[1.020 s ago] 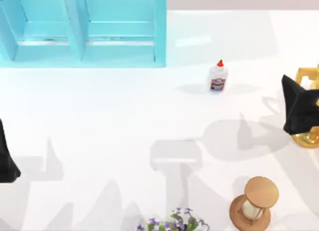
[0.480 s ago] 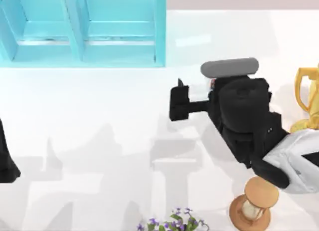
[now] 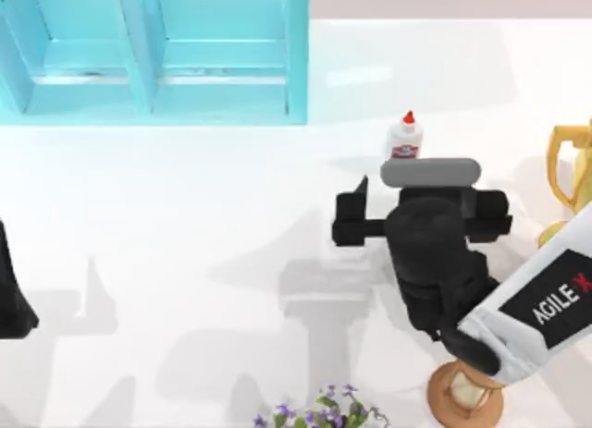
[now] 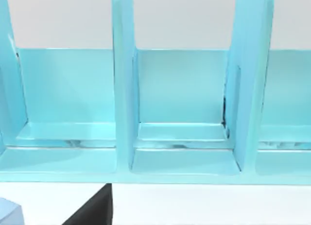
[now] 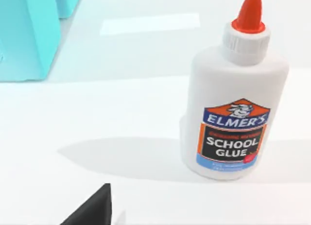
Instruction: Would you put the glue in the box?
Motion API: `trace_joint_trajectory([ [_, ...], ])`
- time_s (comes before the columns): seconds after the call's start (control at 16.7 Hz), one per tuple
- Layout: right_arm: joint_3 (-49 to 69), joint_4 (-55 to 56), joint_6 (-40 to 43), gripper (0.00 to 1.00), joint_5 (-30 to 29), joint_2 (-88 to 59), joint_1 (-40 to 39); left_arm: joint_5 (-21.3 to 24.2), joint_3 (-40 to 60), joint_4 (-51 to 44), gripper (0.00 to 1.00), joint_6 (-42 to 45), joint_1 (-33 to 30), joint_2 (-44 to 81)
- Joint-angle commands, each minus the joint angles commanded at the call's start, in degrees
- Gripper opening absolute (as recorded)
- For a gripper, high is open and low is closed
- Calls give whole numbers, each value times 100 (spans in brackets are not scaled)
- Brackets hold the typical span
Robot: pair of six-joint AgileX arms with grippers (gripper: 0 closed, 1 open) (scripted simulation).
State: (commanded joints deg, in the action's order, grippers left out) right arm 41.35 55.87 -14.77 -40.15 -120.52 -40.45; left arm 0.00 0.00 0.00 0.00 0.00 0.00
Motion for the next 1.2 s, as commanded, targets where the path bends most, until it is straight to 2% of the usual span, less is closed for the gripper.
trace_joint_trajectory([
  [0.36, 85, -35, 58, 100, 78, -3, 59, 0, 0, 0, 100, 0, 0, 0],
  [0.84, 1576, -220, 484, 100, 928, -1061, 1032, 0, 0, 0, 100, 0, 0, 0],
  [1.2, 2035, -258, 431, 100, 834, -1518, 924, 0, 0, 0, 100, 0, 0, 0],
])
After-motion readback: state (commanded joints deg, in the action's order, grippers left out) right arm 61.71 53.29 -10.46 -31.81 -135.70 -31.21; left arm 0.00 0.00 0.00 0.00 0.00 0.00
